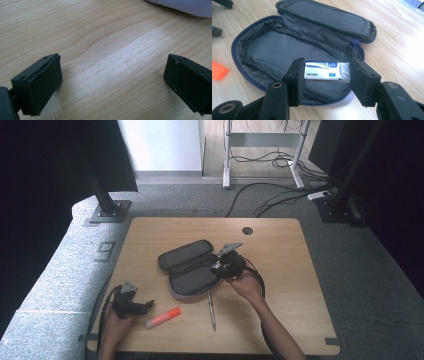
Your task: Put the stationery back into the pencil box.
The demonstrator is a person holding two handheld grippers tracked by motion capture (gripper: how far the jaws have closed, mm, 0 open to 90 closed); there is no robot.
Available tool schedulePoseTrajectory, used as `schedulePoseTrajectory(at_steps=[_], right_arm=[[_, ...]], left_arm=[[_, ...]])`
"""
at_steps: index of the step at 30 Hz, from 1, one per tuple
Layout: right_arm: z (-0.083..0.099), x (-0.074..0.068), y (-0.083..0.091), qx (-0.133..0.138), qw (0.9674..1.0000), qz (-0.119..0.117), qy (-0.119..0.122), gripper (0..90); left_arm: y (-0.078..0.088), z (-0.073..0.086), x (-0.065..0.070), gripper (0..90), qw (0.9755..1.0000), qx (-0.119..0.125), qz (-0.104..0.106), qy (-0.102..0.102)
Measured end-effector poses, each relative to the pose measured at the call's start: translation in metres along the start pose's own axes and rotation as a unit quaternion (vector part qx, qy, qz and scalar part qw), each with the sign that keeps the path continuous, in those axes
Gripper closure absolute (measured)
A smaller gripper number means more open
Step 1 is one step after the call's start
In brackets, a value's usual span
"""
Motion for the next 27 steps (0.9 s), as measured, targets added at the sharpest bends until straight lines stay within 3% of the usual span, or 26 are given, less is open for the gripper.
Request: schedulePoseTrajectory(at_steps=[13, 27], right_arm=[[-0.007, -0.007, -0.027, -0.007, 0.9999, 0.003, 0.007, 47.1], [0.004, -0.005, -0.057, -0.025, 0.9996, 0.007, 0.006, 47.1]], left_arm=[[0.000, 0.000, 0.000, 1.8, 1.0000, -0.001, 0.000, -0.001], [0.000, 0.000, 0.000, 1.8, 1.0000, -0.001, 0.000, 0.000]])
Point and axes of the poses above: each handheld gripper's, and its own axes: y roughly backward along the jaws, z roughly out of its underside, x roughly to its right, the point moved 5 cm from there along -y, roughly forward along the jaws, and after that the axes turned 12 degrees about -y, right-handed, at the moved point
